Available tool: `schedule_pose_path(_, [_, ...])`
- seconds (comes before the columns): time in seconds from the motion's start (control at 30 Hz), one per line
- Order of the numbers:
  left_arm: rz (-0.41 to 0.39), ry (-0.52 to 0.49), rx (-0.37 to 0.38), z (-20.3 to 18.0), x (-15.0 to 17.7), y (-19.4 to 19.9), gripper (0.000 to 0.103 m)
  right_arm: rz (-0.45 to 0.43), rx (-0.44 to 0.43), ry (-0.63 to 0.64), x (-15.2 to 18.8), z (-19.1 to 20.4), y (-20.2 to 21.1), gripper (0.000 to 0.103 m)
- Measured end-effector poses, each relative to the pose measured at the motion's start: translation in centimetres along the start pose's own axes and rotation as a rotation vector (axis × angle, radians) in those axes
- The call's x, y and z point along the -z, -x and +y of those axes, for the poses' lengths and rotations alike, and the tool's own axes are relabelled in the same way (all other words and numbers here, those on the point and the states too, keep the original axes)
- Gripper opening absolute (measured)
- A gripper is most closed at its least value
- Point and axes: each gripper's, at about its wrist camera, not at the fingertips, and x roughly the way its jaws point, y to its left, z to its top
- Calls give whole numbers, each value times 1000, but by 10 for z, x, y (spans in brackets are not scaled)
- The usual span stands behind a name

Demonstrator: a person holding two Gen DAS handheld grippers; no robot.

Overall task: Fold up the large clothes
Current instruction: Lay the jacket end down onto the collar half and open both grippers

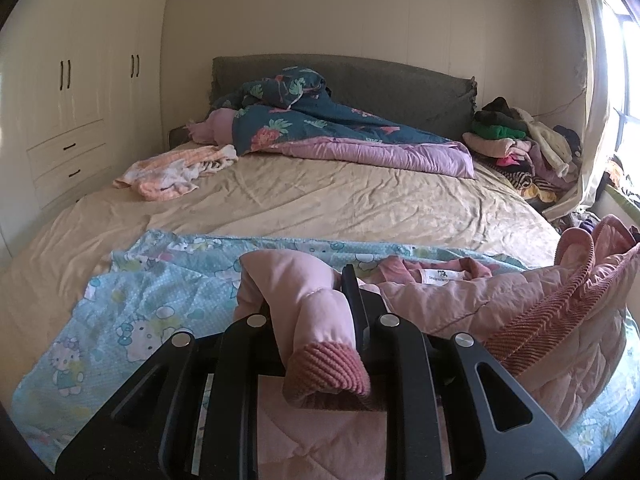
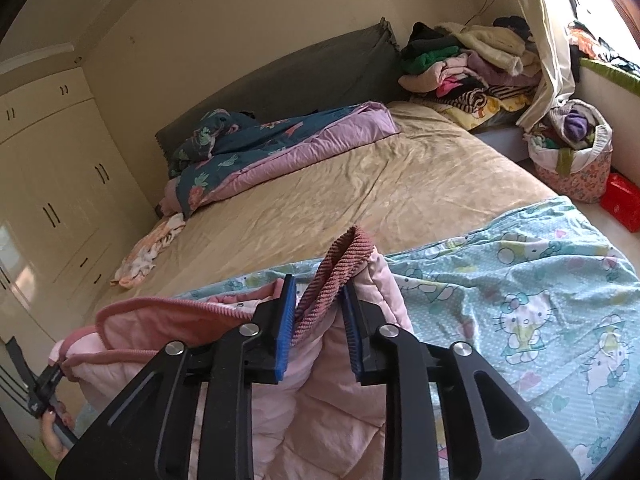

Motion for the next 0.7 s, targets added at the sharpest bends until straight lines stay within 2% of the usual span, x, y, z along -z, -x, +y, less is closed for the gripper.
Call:
schedule_pose_path(0.33, [19, -2, 13, -6, -6, -14, 17, -50, -114, 9, -3, 4, 13, 64])
schedule_pose_path(0.47, [29, -10, 12, -12, -7, -23, 18, -58, -109, 56, 6, 7, 16, 70])
schedule_pose_path(0.7, [47, 8, 12, -12, -5, -36, 20, 61, -10, 92, 43, -6, -14, 72])
